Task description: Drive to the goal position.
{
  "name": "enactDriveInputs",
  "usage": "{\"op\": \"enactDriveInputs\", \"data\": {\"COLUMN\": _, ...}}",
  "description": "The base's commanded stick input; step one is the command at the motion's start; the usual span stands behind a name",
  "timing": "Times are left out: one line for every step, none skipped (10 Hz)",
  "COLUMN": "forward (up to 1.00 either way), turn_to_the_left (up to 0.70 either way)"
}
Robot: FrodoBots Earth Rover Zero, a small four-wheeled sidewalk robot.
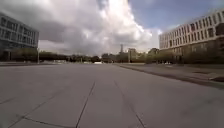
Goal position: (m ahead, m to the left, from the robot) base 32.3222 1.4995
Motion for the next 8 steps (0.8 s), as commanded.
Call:
{"op": "enactDriveInputs", "data": {"forward": 0.70, "turn_to_the_left": 0.00}}
{"op": "enactDriveInputs", "data": {"forward": 0.70, "turn_to_the_left": 0.00}}
{"op": "enactDriveInputs", "data": {"forward": 0.70, "turn_to_the_left": 0.00}}
{"op": "enactDriveInputs", "data": {"forward": 0.70, "turn_to_the_left": 0.00}}
{"op": "enactDriveInputs", "data": {"forward": 0.70, "turn_to_the_left": 0.00}}
{"op": "enactDriveInputs", "data": {"forward": 0.70, "turn_to_the_left": 0.00}}
{"op": "enactDriveInputs", "data": {"forward": 0.70, "turn_to_the_left": 0.00}}
{"op": "enactDriveInputs", "data": {"forward": 0.70, "turn_to_the_left": 0.00}}
